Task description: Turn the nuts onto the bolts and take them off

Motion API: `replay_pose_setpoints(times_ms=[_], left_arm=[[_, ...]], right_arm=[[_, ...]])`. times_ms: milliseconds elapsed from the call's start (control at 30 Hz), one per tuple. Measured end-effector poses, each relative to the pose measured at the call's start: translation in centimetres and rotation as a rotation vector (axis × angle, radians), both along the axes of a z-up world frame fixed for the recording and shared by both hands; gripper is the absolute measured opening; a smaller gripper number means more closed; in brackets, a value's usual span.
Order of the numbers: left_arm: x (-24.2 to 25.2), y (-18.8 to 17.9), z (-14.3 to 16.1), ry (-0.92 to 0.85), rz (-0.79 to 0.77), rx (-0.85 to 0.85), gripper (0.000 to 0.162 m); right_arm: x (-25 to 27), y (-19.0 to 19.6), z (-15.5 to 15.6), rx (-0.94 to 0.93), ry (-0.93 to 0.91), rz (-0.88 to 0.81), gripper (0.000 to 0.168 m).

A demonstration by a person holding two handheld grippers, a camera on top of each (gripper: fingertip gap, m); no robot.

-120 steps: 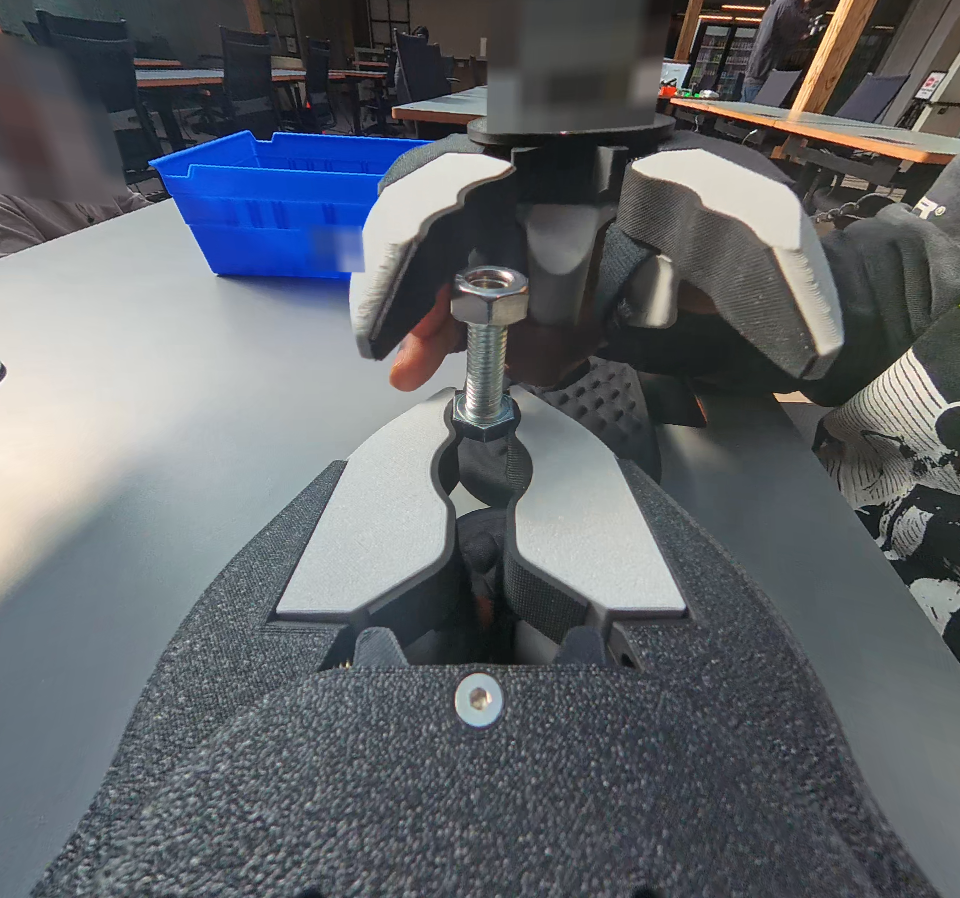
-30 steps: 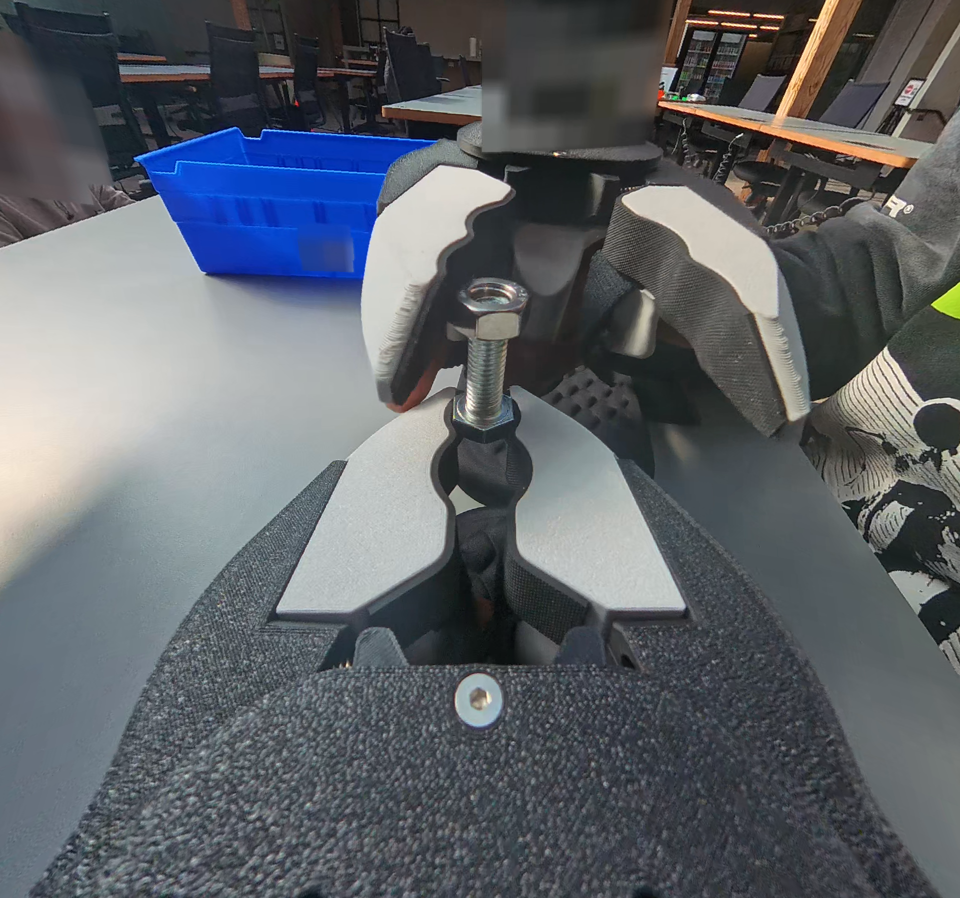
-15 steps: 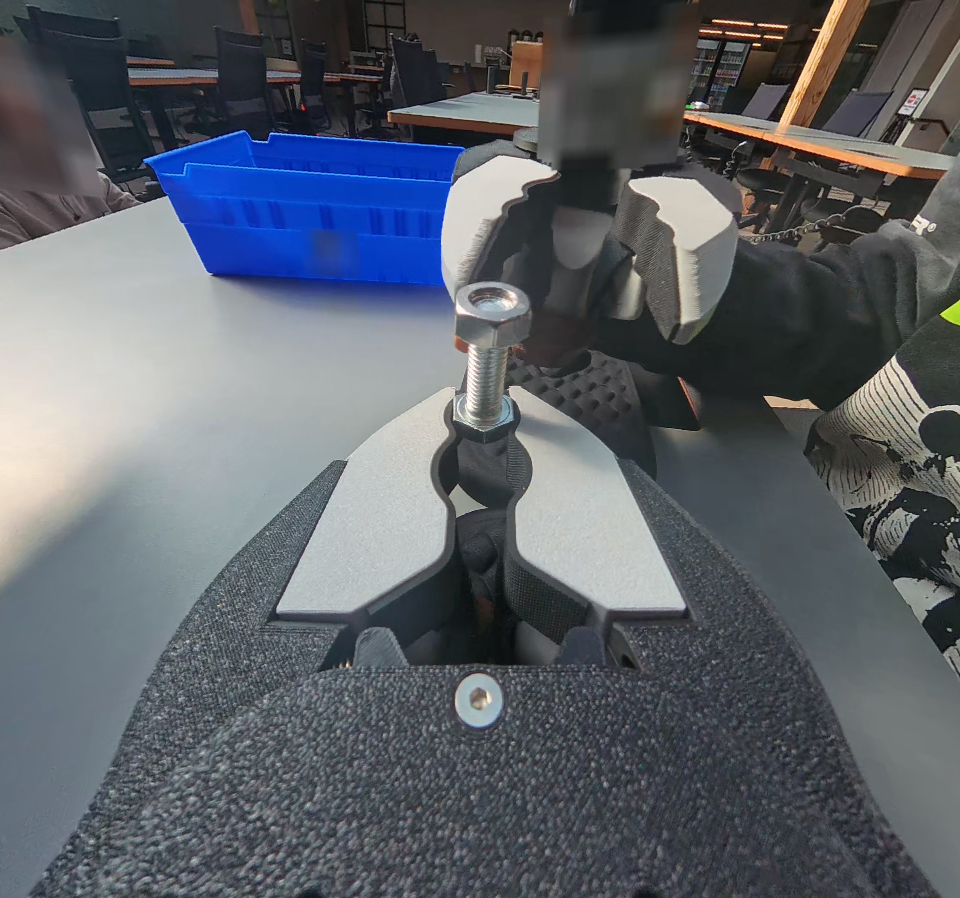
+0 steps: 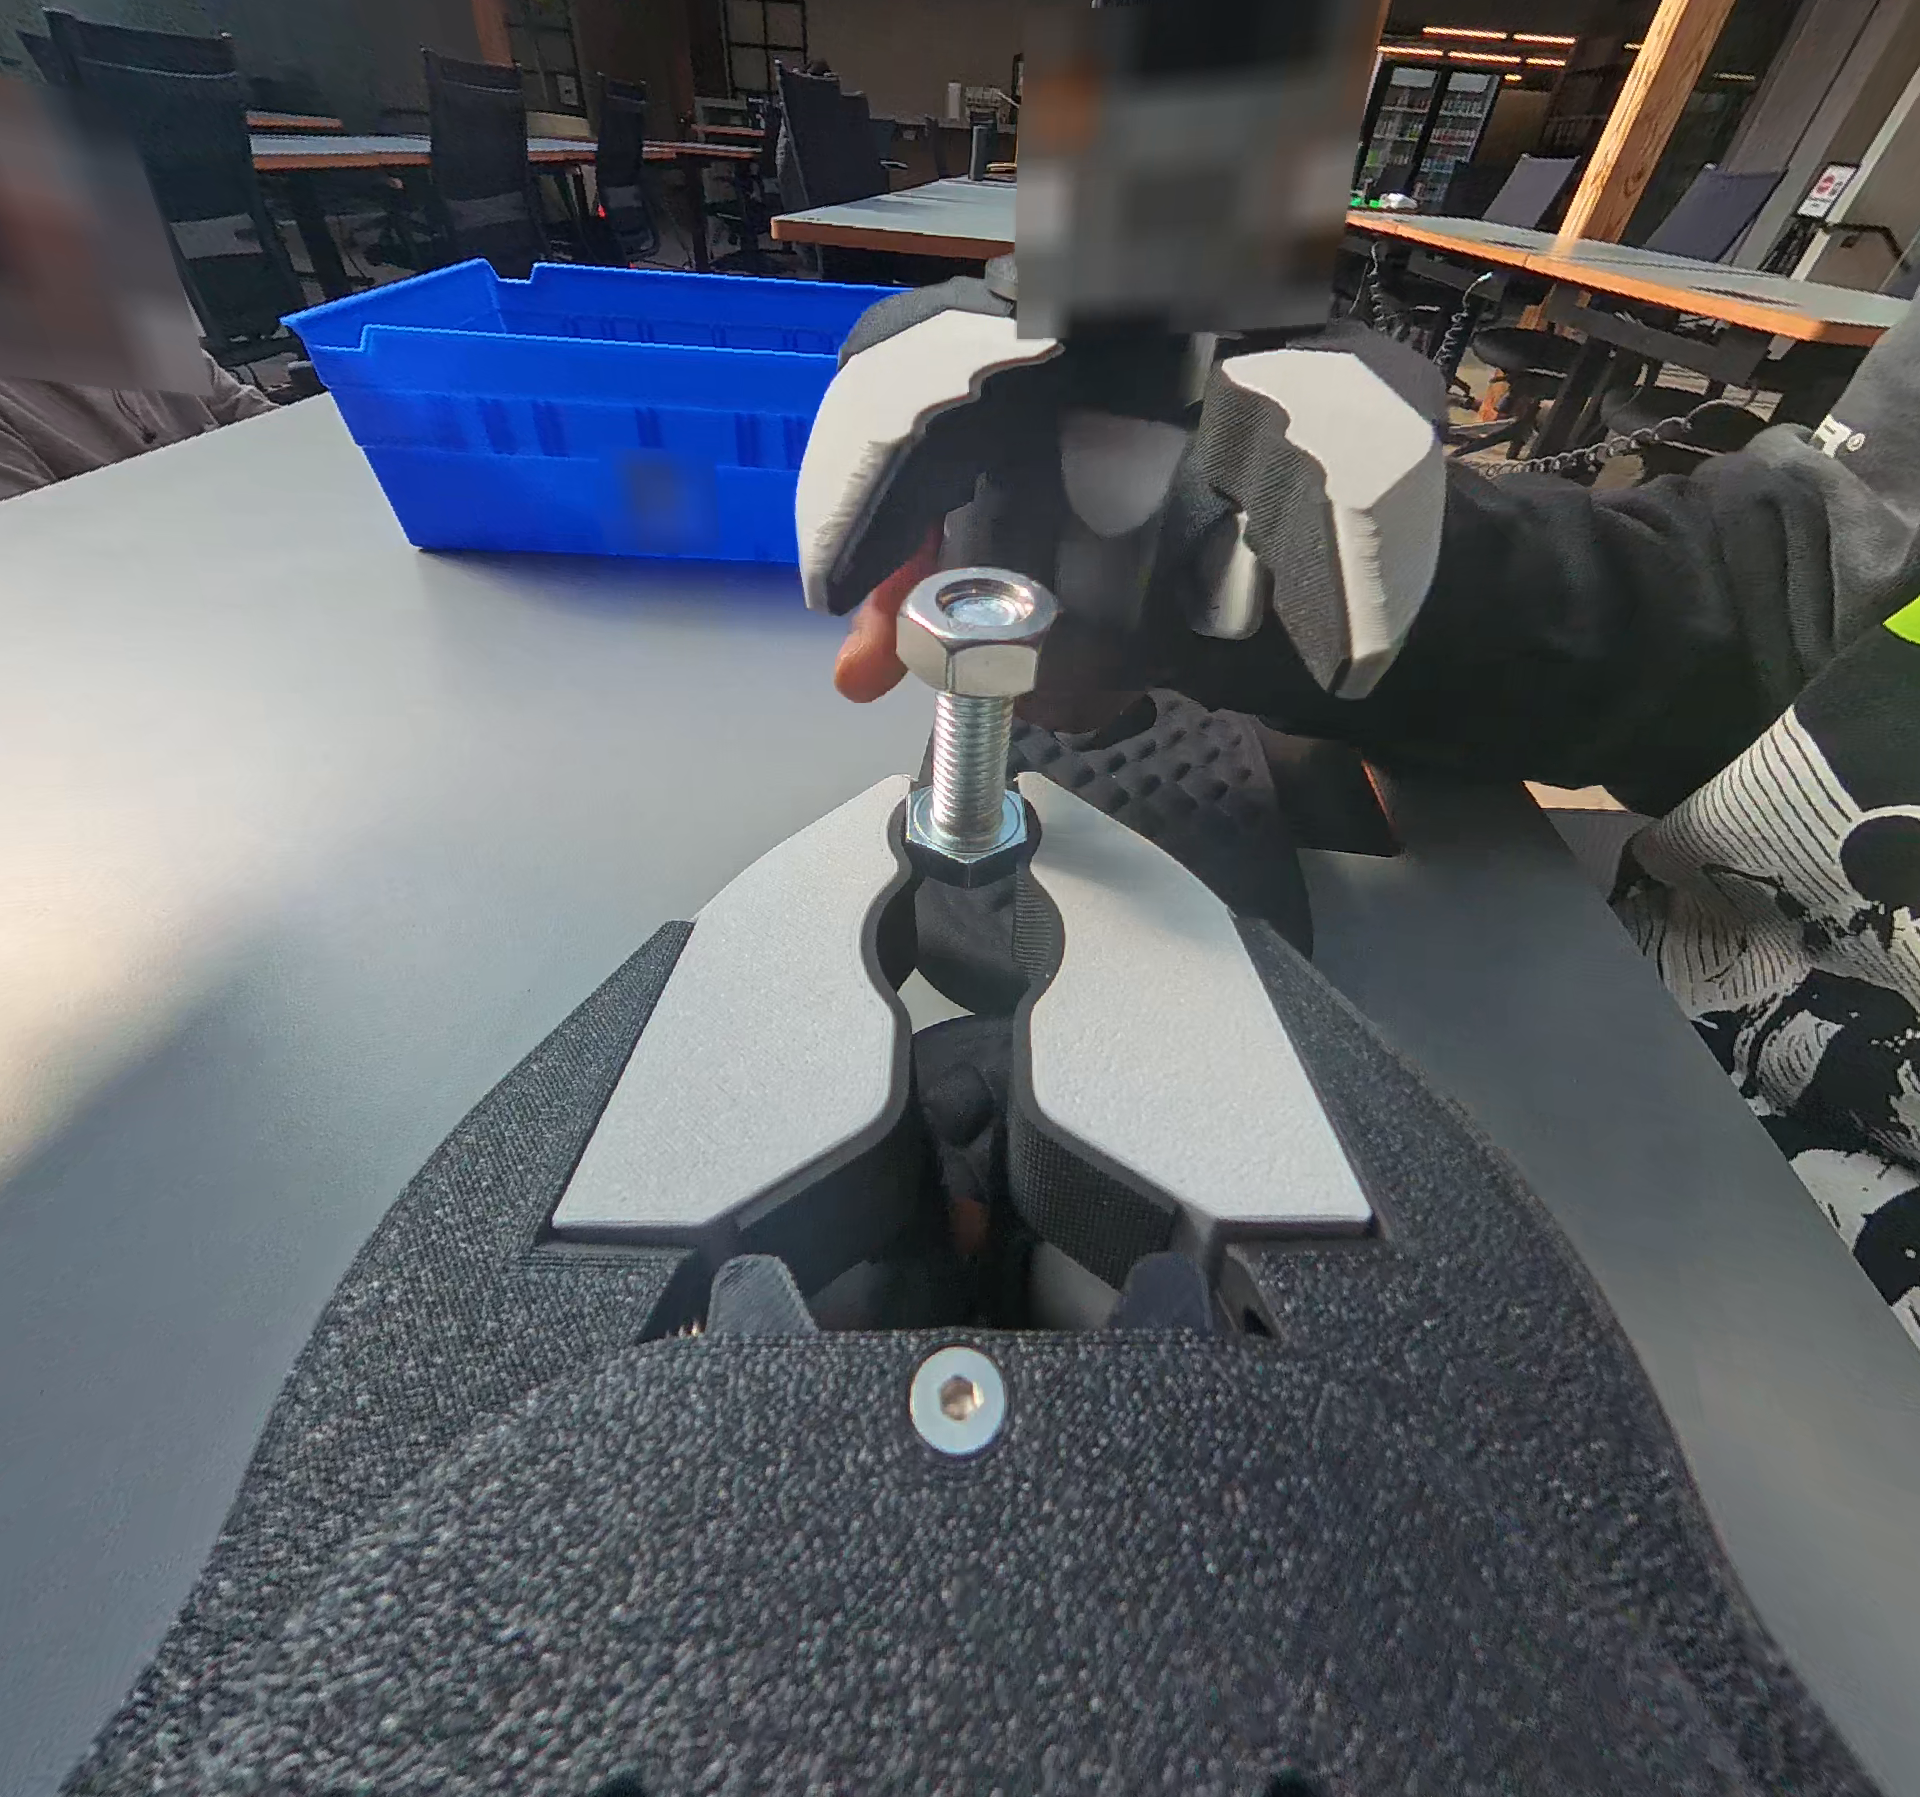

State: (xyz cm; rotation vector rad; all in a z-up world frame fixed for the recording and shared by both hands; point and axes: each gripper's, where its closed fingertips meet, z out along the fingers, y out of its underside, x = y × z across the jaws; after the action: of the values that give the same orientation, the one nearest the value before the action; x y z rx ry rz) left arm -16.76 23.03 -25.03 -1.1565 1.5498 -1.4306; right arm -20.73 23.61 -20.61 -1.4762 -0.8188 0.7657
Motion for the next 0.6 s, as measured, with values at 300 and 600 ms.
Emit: replay_pose_setpoints(times_ms=[300,600], left_arm=[[0.0,-0.1,-0.1,0.004,-0.007,0.000,0.013],[0.0,0.0,-0.1,0.005,-0.004,0.000,0.013]], right_arm=[[-3.0,0.6,-0.3,-0.027,-0.008,0.145,0.069],[-1.9,0.1,-0.3,-0.013,-0.021,0.086,0.061]])
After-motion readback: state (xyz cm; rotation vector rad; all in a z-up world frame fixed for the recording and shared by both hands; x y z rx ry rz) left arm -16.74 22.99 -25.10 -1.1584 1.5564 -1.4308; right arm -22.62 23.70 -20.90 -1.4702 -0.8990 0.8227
